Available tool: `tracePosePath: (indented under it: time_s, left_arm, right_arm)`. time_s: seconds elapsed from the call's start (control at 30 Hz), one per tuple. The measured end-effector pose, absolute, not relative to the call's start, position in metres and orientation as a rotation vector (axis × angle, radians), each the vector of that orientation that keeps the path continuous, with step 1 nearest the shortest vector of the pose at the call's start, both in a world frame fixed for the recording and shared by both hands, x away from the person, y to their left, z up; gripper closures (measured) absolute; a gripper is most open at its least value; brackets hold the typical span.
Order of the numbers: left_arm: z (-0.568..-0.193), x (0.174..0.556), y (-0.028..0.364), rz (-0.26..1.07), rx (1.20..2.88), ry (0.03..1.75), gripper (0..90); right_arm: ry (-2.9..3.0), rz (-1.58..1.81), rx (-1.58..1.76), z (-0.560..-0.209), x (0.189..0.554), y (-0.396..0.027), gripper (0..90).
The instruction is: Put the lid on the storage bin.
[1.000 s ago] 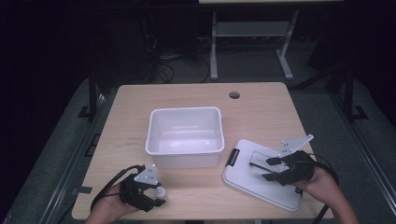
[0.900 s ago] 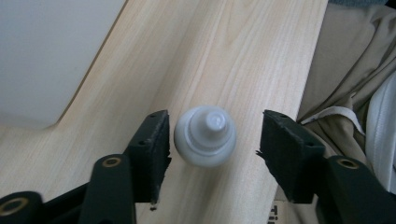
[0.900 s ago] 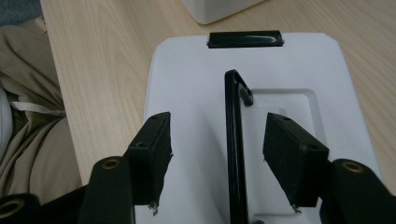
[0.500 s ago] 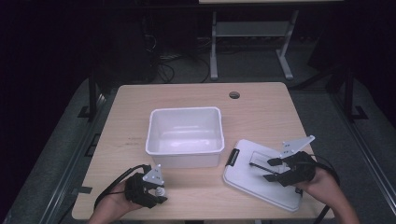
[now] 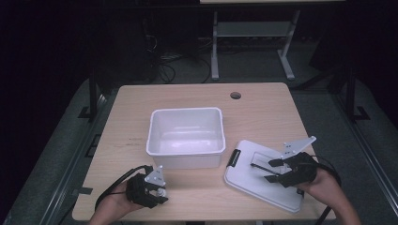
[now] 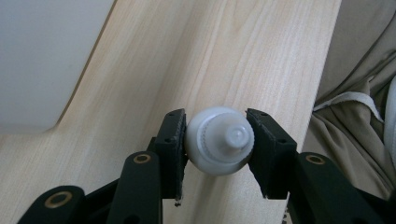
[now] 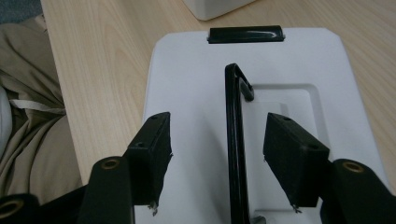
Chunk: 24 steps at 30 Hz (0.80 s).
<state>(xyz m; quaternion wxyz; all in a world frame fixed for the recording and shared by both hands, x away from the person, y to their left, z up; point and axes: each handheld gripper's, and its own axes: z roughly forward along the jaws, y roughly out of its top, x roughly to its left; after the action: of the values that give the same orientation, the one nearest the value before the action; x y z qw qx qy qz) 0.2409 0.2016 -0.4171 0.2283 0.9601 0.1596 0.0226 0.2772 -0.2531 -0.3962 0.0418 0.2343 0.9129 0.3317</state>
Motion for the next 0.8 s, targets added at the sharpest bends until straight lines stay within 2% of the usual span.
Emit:
tracePosePath:
  time_s: [0.8]
  left_arm:
    - [-0.390,0.238,0.223,0.043,2.603,0.451,59.6]
  right_arm:
    - [2.794,1.020,0.727,-0.396,0.277,-0.254,40.7]
